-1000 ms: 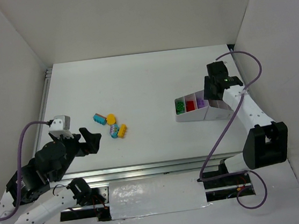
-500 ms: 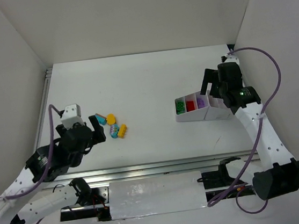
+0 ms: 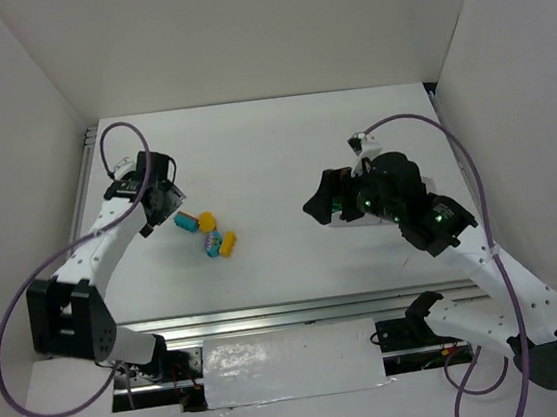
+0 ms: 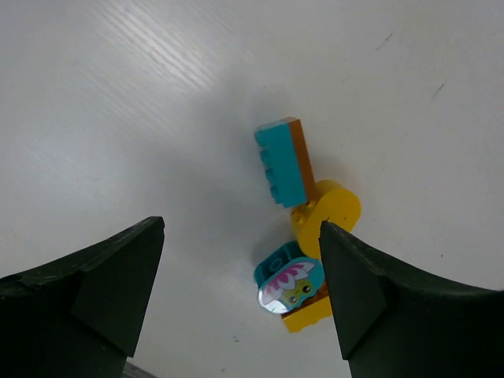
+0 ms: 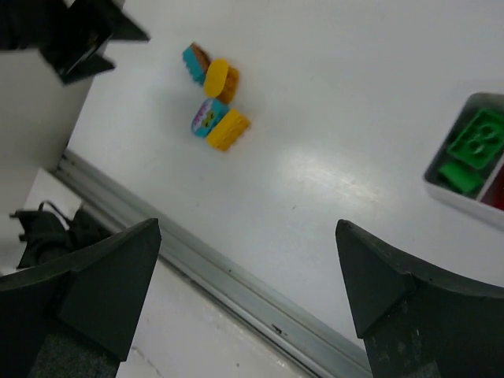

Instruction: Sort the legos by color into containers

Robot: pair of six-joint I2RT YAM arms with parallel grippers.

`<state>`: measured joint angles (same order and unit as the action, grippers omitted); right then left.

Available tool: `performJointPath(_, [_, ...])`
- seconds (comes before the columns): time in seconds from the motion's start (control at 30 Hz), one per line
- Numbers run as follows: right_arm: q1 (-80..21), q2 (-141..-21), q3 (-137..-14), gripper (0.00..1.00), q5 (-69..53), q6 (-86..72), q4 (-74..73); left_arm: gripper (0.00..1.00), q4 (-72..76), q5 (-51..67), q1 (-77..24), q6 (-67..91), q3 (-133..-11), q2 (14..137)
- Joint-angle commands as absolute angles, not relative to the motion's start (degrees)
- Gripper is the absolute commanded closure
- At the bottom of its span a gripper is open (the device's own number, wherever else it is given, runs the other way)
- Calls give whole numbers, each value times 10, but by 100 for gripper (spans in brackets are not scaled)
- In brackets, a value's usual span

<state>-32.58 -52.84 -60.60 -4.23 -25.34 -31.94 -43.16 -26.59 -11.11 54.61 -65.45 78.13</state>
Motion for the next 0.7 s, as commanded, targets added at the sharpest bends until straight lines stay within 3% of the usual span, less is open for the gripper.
performJointPath(0.0, [-352,-513,-542,0,-115,-286,-237,8,-373,-202,-108,562,-700,859])
performJointPath(0.3, [-372,-473,-440,0,-176,-307,-196,8,-330,-202,-107,587,-703,979])
performJointPath(0.57, [-389,-426,-440,0,-168,-309,-223,20,-311,-214,-106,608,-686,1032])
performJointPath(0.67, [-393,-396,-443,0,-173,-316,-226,40,-314,-220,-106,617,-681,1045])
